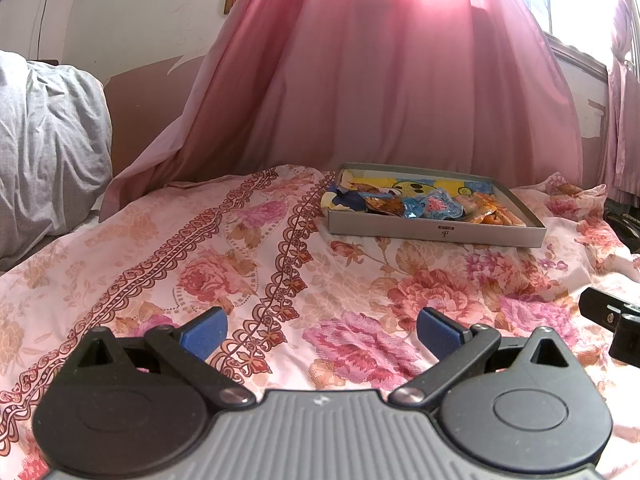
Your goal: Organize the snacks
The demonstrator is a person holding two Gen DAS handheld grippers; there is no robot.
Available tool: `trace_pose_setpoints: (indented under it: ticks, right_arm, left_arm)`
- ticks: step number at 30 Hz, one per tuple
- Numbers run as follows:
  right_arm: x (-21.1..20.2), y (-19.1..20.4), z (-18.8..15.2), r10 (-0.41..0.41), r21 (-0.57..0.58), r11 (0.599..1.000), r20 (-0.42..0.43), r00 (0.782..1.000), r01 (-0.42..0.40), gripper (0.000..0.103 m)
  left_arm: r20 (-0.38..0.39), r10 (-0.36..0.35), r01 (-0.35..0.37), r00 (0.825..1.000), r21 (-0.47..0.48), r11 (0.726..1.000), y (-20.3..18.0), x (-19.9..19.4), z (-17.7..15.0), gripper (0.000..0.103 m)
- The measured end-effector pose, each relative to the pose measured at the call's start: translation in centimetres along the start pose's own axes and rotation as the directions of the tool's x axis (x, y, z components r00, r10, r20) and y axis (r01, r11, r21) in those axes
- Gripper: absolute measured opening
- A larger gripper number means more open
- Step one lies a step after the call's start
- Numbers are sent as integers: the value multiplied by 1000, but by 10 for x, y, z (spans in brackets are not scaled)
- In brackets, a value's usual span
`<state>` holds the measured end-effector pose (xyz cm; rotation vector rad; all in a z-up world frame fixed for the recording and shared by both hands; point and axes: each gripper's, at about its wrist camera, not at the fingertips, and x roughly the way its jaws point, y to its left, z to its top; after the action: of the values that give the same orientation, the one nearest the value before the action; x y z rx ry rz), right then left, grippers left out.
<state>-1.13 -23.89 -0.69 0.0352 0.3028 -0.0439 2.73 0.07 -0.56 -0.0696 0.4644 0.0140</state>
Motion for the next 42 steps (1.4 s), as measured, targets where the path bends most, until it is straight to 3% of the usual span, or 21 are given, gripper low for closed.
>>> trace_pose_setpoints:
  ticks: [32,42]
  right_arm:
    - [1,2,-2,3,1,1000,-4,1000,-3,102]
    - [1,2,-2,2,1,1000,-5,1000,-2,102]
  left_arm:
    - [-6,-4,4,1000,-15,1000,1,0,-1,102]
    - [-20,27,-27,999,-19,999,-1,-2,1,102]
